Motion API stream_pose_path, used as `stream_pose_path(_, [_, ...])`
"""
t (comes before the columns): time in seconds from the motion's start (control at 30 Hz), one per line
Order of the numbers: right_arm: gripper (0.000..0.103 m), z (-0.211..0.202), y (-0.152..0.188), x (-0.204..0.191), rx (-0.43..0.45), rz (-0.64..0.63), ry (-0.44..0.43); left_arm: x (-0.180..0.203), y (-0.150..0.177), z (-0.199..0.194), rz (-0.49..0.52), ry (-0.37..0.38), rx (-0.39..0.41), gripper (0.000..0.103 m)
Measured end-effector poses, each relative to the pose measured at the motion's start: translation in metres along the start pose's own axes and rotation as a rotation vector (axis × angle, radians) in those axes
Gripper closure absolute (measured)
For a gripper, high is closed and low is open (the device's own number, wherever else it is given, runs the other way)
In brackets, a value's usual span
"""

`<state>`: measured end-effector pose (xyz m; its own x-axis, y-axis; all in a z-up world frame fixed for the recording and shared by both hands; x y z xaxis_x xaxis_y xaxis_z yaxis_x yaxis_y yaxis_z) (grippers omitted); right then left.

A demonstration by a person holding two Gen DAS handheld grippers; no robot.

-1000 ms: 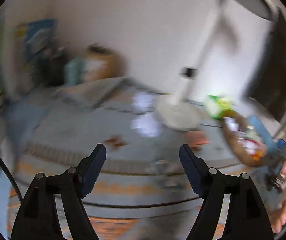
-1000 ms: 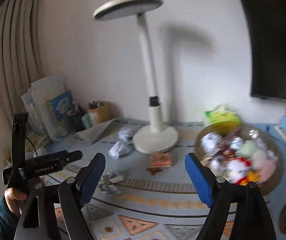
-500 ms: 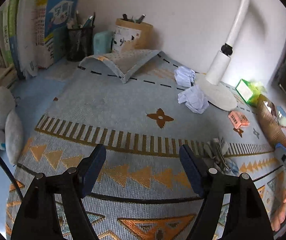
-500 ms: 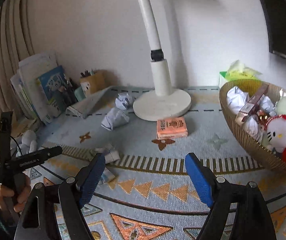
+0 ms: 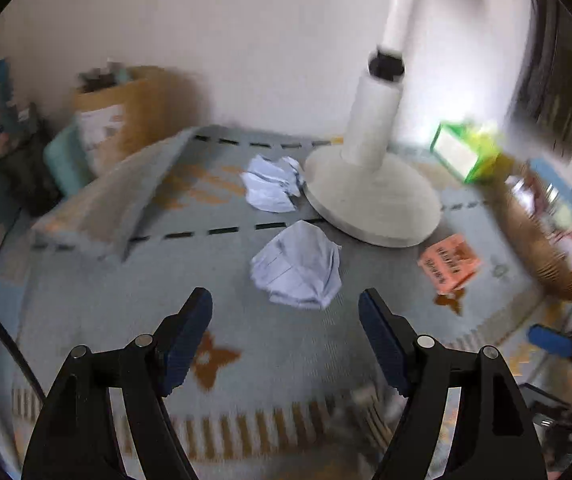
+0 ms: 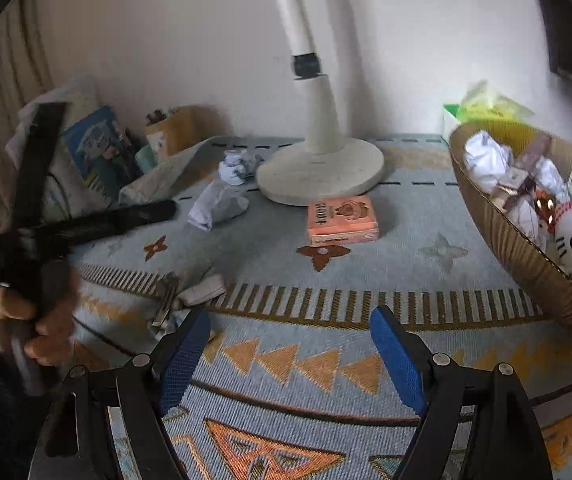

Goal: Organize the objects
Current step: 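Grasp crumpled white paper with the left gripper while the right grasps the orange snack box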

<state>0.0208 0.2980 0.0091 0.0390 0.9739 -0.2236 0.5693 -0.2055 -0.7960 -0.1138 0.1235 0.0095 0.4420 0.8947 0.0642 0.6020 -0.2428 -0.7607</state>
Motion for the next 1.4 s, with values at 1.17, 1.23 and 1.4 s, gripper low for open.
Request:
stream_pose_path(1.17, [0.048, 0.001, -0.003, -0.002, -0.166, -0.028, -0.024, 0.005, 0.016, -0.040, -0.035, -0.066, 0.113, 0.063])
stream_pose_path(1.23, [0.048, -0.025, 0.013, -0.005, -0.176, -0.072, -0.071, 0.012, 0.031, -0.059, -0.021, -0.098, 0.081, 0.063])
stream_pose_path(1.4, [0.048, -0.056, 0.044, -0.006, -0.200, -0.140, -0.108, 0.015, 0.070, -0.097, -0.058, -0.103, 0.056, 0.063])
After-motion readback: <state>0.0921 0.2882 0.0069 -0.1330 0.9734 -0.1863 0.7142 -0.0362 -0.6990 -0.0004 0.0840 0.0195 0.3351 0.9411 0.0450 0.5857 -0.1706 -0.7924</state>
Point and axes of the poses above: each gripper's, at about its wrist camera, not at the fingertips, and z roughly the way its jaws point, x to its right, y to its underside, the point moved 2 cm from there along z, roughly the way its jaws point, and after that the axes turned 8 degrees about x, right-handed, at the moved point
